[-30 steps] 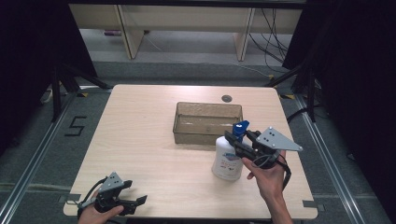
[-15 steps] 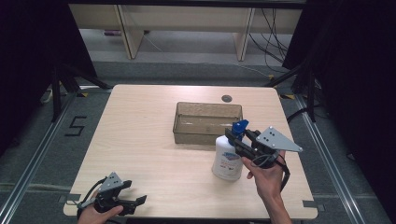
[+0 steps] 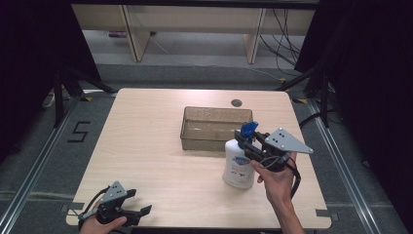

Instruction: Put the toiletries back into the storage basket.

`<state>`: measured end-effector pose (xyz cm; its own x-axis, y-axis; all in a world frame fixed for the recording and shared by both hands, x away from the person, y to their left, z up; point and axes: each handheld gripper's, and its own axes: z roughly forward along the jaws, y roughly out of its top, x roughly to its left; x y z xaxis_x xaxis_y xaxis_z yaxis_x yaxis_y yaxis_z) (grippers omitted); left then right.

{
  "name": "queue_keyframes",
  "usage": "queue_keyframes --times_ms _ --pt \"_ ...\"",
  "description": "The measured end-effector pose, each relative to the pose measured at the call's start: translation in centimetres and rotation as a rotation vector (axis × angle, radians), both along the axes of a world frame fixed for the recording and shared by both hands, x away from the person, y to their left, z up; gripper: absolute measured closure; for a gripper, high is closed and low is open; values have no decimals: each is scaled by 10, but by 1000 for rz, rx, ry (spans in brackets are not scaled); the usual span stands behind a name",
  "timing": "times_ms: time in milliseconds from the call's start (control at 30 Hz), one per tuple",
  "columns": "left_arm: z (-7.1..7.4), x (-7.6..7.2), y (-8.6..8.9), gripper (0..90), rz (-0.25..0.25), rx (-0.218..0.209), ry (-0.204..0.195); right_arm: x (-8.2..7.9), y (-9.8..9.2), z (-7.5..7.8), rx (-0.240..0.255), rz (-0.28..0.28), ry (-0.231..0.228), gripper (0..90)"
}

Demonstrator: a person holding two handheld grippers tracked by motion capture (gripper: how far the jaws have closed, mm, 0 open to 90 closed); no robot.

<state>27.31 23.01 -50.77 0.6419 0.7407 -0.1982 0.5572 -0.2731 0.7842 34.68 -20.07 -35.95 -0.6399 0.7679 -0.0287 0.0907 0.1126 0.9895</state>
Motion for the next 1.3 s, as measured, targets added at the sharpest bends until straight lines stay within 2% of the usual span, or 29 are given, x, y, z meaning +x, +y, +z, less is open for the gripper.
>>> queue_keyframes --times_ms 67,100,167,267,467,533,600,633,733,833,867,900,967,1000,1033,1200,1233,1300 --pt "0 0 0 148 2 0 0 -1 1 1 5 7 15 657" --pt "0 0 0 148 2 2 1 -1 0 5 5 0 -2 658" --pt "-1 0 -1 148 5 -6 -3 -2 0 10 14 3 3 658" --pt "0 0 -1 148 6 -2 -1 0 -2 14 12 5 -25 658" --pt "-1 1 -1 148 5 -9 -3 5 -4 29 67 2 -10 660" --pt "-1 1 -1 148 5 -10 -3 6 -5 33 43 3 -25 660" --pt "-1 1 -1 148 5 -10 -3 7 -4 34 43 -5 -36 660" --pt "-1 1 -1 148 5 -10 -3 7 -2 35 46 0 -20 660" --pt "-1 1 -1 148 5 -9 -2 9 -2 36 25 -5 -24 660" --pt "-1 1 -1 148 6 -6 0 12 -4 38 16 -7 -45 660" --pt "-1 2 -1 148 7 -3 -3 12 -4 38 32 -1 -24 660" --pt "-2 2 -1 148 9 -3 -5 14 -5 38 29 -3 -38 660" --pt "-2 2 -1 148 2 -2 -1 15 -4 39 49 6 -13 660" --pt "-2 2 -1 148 2 -2 -1 16 -5 39 37 -2 -29 660" --pt "-2 2 -1 148 5 -6 0 16 -4 40 44 1 -11 660" --pt "-2 2 -2 148 5 -9 0 22 -4 45 27 -6 -22 660" --pt "-2 2 -2 148 6 -13 -4 23 -2 48 39 -2 -2 660" --pt "-2 2 -2 148 5 -14 -4 24 -2 50 30 -6 -9 660"
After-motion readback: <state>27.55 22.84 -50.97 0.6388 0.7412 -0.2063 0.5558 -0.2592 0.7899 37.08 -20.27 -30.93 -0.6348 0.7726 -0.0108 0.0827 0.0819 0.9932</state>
